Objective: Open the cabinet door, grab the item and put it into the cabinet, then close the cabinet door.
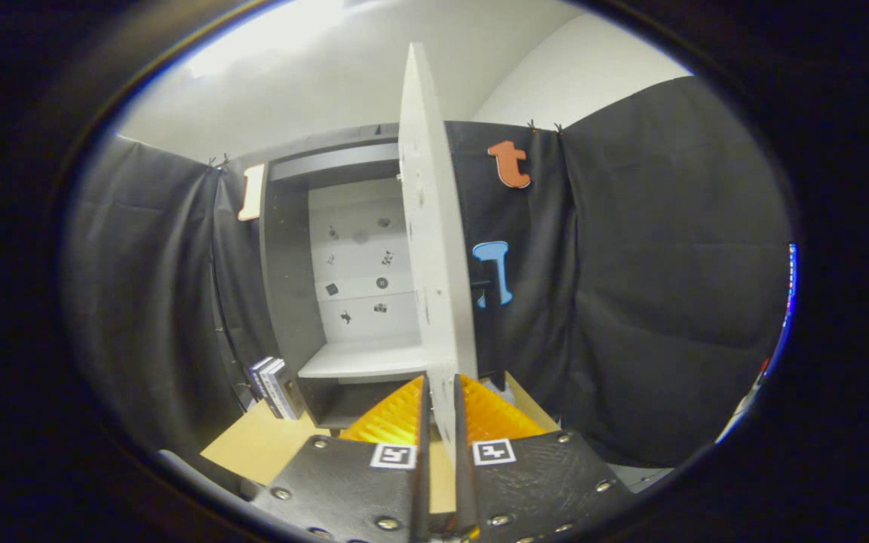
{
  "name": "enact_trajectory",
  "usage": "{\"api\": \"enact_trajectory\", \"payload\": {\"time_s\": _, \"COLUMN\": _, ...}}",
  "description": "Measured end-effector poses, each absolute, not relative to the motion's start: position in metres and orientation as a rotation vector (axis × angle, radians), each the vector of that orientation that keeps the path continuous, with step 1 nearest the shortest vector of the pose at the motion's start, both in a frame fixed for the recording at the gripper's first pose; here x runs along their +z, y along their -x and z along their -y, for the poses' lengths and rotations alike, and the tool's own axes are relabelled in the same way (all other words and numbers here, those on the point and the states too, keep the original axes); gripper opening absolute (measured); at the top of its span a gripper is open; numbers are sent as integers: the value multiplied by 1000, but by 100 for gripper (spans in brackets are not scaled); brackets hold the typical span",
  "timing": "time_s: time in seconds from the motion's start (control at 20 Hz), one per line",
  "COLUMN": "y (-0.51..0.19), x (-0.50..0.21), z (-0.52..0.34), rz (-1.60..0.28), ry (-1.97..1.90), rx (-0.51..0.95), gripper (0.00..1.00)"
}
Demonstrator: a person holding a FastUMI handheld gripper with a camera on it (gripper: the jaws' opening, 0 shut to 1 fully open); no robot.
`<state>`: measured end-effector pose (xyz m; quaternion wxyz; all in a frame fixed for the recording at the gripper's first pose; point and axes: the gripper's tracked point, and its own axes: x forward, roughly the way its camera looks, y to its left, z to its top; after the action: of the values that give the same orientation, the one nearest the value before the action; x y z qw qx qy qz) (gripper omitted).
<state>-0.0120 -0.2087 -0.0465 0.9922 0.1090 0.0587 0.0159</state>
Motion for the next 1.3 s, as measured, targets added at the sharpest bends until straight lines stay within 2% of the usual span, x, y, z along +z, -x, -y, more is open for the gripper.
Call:
{"api": "enact_trajectory", "payload": {"time_s": 0.1, "y": 14, "x": -48, "z": 175, "rz": -116, "ry": -221, "rx": 49, "gripper": 28}}
{"api": "enact_trajectory", "payload": {"time_s": 0.15, "y": 10, "x": -52, "z": 161, "rz": -119, "ry": -205, "rx": 52, "gripper": 37}}
{"api": "enact_trajectory", "payload": {"time_s": 0.25, "y": 6, "x": -68, "z": 127, "rz": -145, "ry": -185, "rx": 67, "gripper": 38}}
{"api": "enact_trajectory", "payload": {"time_s": 0.4, "y": -2, "x": -86, "z": 78, "rz": -180, "ry": -164, "rx": 99, "gripper": 62}}
{"api": "enact_trajectory", "payload": {"time_s": 0.5, "y": -13, "x": -96, "z": 47, "rz": -194, "ry": -151, "rx": 118, "gripper": 66}}
{"api": "enact_trajectory", "payload": {"time_s": 0.65, "y": -31, "x": -123, "z": 6, "rz": -240, "ry": -120, "rx": 157, "gripper": 90}}
{"api": "enact_trajectory", "payload": {"time_s": 0.9, "y": -67, "x": -191, "z": -45, "rz": -347, "ry": -112, "rx": 216, "gripper": 90}}
{"api": "enact_trajectory", "payload": {"time_s": 1.3, "y": -109, "x": -332, "z": -79, "rz": -583, "ry": -153, "rx": 224, "gripper": 91}}
